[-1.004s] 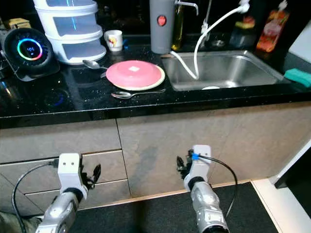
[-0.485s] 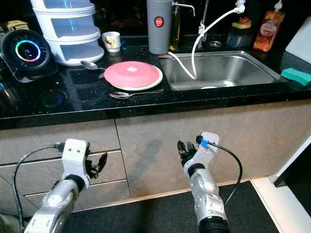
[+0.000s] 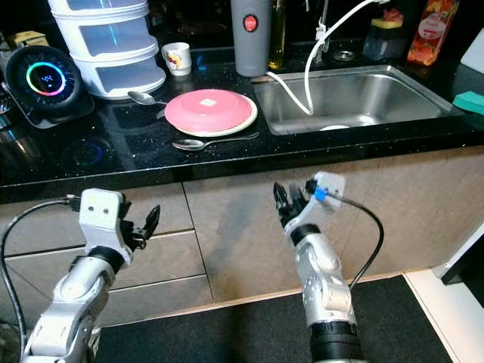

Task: Kitchen organization

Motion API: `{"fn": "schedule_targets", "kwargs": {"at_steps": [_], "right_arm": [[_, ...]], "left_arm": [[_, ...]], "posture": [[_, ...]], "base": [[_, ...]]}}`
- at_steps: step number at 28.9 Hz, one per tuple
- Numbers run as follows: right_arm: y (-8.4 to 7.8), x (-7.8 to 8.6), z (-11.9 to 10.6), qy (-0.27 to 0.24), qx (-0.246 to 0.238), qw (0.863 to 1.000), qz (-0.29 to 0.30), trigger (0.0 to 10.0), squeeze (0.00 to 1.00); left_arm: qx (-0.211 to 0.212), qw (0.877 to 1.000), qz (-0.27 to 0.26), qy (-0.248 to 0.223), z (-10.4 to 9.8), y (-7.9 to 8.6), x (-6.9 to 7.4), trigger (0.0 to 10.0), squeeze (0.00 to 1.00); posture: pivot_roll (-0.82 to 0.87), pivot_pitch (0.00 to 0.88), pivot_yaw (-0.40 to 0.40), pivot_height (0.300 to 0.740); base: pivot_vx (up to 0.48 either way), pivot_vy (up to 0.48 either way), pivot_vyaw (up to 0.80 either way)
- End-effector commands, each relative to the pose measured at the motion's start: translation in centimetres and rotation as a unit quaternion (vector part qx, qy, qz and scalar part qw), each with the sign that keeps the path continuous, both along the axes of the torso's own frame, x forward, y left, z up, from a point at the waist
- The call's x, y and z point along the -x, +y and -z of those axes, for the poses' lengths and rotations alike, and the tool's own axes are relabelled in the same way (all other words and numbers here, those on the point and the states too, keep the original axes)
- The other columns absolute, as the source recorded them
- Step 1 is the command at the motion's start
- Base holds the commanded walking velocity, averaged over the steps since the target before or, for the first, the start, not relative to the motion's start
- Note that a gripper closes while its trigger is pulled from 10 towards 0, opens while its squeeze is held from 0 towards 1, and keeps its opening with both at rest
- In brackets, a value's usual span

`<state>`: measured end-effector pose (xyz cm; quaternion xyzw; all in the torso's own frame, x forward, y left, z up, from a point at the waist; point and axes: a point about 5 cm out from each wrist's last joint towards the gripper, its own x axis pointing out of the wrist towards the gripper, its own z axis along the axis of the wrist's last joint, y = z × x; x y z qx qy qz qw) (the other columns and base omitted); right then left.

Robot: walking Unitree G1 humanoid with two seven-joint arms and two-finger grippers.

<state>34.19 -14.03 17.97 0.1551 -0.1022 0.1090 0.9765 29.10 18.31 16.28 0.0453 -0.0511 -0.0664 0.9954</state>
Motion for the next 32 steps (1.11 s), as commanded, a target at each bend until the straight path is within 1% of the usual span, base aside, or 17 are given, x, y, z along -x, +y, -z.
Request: {"fn": "schedule_targets", "kwargs": {"at_steps": [1,2,3,4,5,7,13,15,17,23,28,32], "right_arm": [[0.2,-0.1,-0.5,-0.003,0.019,1.0,-0.003,10.0,0.0],[0.2,-0.3,-0.8,-0.007,0.036,0.999,-0.003,10.0,0.0],[0.2,-0.5,-0.8,-0.006,0.038,0.999,-0.004,10.0,0.0],[0.2,-0.5,-0.8,-0.006,0.038,0.999,-0.004,10.0,0.0],[0.2,-0.6,-0.8,-0.003,0.029,1.0,-0.003,10.0,0.0],[0.4,-0.6,-0.9,0.0,0.027,1.0,-0.004,10.0,0.0],[1.0,-0.6,-1.0,0.007,0.019,1.0,-0.013,10.0,0.0],[1.2,-0.5,-1.0,0.005,0.031,0.999,-0.016,10.0,0.0],[1.4,-0.5,-1.0,0.004,0.037,0.999,-0.017,10.0,0.0],[1.5,-0.5,-1.0,0.006,0.03,0.999,-0.017,10.0,0.0],[1.7,-0.5,-1.0,0.007,0.029,0.999,-0.017,10.0,0.0],[1.8,-0.3,-1.0,0.008,0.027,0.999,-0.017,10.0,0.0]], "left_arm": [[0.0,1.0,-0.011,-0.003,-0.5,0.7,0.0,10.0,0.0],[0.005,1.0,-0.011,-0.003,-0.6,0.9,0.0,10.0,0.0],[0.001,1.0,-0.012,0.0,-0.7,0.9,-0.1,10.0,0.0],[0.001,1.0,-0.012,0.0,-0.7,0.9,-0.1,10.0,0.0],[-0.011,1.0,-0.012,0.004,-0.7,0.9,-0.1,10.0,0.0],[-0.019,1.0,-0.01,0.004,-1.2,0.8,-0.2,10.0,0.0],[-0.014,1.0,-0.008,-0.005,-1.8,0.8,-0.3,10.0,0.0],[-0.013,1.0,-0.004,-0.011,-2.0,0.6,-0.3,10.0,0.0],[-0.015,1.0,-0.002,-0.015,-2.2,0.5,-0.3,10.0,0.0],[-0.018,1.0,0.002,-0.02,-2.6,0.3,-0.4,10.0,0.0],[-0.032,0.999,0.013,-0.022,-2.7,0.2,-0.3,10.0,0.0],[-0.032,0.999,0.015,-0.023,-2.8,0.1,-0.2,10.0,0.0]], "posture": [[0.05,0.082,0.021,0.74],[0.05,0.076,0.015,0.74],[0.05,0.073,0.013,0.74],[0.05,0.073,0.013,0.74],[0.06,0.067,0.006,0.74],[0.06,0.06,-0.003,0.74],[0.05,0.055,-0.006,0.74],[0.05,0.055,-0.007,0.74],[0.05,0.054,-0.009,0.74],[0.06,0.05,-0.005,0.74],[0.06,0.052,0.0,0.74],[0.06,0.054,0.004,0.74]], "base": [[0.0,0.0,0.0],[0.0,0.0,0.0],[0.0,0.0,0.0],[0.0,0.0,0.0],[0.0,0.0,0.0],[0.0,0.0,0.0],[0.0,0.0,0.0],[0.0,0.0,0.0],[0.242,0.0,0.0],[0.259,0.0,0.0],[0.288,0.0,0.0],[0.298,0.0,0.0]]}}
